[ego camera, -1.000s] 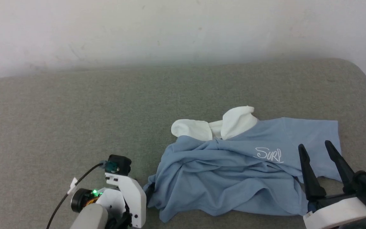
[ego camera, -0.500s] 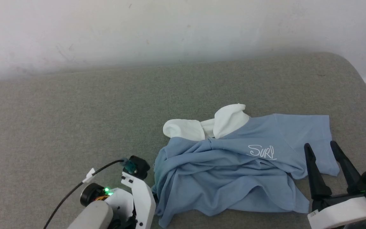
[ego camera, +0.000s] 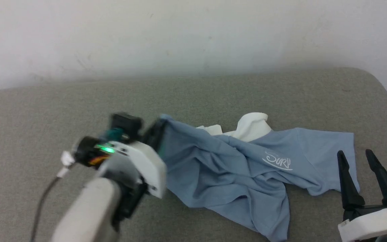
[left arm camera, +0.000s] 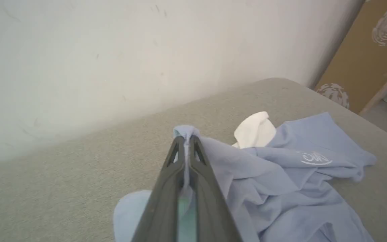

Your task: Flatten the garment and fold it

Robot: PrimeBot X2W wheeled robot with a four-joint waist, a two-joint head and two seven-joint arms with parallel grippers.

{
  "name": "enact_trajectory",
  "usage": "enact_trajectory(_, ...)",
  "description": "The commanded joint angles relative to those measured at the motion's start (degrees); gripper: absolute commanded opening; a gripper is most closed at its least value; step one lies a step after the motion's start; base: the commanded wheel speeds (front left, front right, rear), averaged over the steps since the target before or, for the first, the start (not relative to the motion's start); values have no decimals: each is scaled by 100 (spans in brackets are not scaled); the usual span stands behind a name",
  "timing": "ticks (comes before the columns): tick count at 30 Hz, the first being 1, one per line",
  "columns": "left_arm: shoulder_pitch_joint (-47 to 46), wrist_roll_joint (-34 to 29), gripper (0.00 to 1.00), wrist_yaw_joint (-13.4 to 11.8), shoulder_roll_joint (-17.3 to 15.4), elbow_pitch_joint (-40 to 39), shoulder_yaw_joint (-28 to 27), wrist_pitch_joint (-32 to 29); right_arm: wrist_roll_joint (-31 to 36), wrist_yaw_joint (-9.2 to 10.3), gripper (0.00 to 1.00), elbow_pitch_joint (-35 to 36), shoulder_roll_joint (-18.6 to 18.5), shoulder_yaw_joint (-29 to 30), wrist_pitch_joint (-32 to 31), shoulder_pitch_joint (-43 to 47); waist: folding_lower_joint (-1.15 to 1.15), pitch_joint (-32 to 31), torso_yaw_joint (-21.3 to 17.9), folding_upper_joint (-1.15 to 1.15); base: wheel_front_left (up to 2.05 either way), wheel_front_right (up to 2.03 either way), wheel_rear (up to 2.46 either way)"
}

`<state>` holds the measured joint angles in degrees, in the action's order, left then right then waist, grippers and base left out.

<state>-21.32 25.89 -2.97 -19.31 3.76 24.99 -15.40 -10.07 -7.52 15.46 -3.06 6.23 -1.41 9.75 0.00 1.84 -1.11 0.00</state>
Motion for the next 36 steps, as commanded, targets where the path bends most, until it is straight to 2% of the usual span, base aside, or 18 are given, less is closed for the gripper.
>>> enact_trajectory(1, 78, -104, 0, 139, 154, -167, 300, -47, 24, 3, 100, 43, 18, 53, -22, -17, 0, -17, 35, 0, 0, 0, 0)
enact_trajectory(6, 543, -194, 0, 623, 577, -207, 1493, -404, -2, 3, 100, 99, 18, 96, -80, 3, 0, 57, 70, 0, 0, 0, 0)
enact_trajectory(9, 772, -223, 0, 805, 745, 73, 2081, -520, -17, 3, 100, 104, 18, 75, -98, -14, 0, 101, 63, 0, 0, 0, 0)
enact_trajectory(12, 923, -156, 0, 908, 834, 333, 2439, -515, -20, 3, 100, 108, 18, 54, -112, -12, 0, 128, 58, 0, 0, 0, 0)
enact_trajectory(13, 949, -148, 18, 923, 847, 382, 2496, -463, -21, 3, 100, 114, 18, 49, -116, -6, 0, 131, 58, 0, 0, 0, 0)
enact_trajectory(14, 966, -147, 100, 929, 862, 403, 2516, -374, -22, 3, 100, 118, 18, 50, -120, 2, 0, 129, 64, 0, 0, 0, 0)
enact_trajectory(17, 979, -160, 100, 914, 867, 287, 2468, -58, -31, 3, 100, 106, 18, 87, -112, 44, 0, 104, 118, 0, 0, 0, 0)
enact_trajectory(19, 982, -156, 100, 803, 841, 83, 2311, 154, -39, 3, 100, 106, 18, 101, -118, 80, 0, 69, 151, 0, 0, 0, 0)
enact_trajectory(25, 860, -101, 100, 157, 553, -484, 1419, 457, -97, 3, 100, 95, 18, 87, -111, 129, 0, -23, 211, 0, 0, 0, 0)
enact_trajectory(27, 773, -69, 100, -63, 427, -459, 1093, 446, -101, 3, 100, 92, 18, 66, -112, 130, 0, -33, 208, 0, 0, 0, 0)
enact_trajectory(30, 634, 104, 100, -252, 316, -159, 705, 342, -93, 3, 100, 99, 18, 30, -118, 121, 0, -23, 188, 0, 0, 0, 0)
enact_trajectory(33, 428, 389, 100, -205, 344, 377, 487, 222, -84, 3, 100, 100, 18, 24, -121, 105, 0, 18, 166, 0, 0, 0, 0)
enact_trajectory(36, 164, 587, 100, -14, 407, 1094, 477, 23, -97, 3, 100, 97, 18, -4, -135, 91, 0, 97, 120, 0, 0, 0, 0)
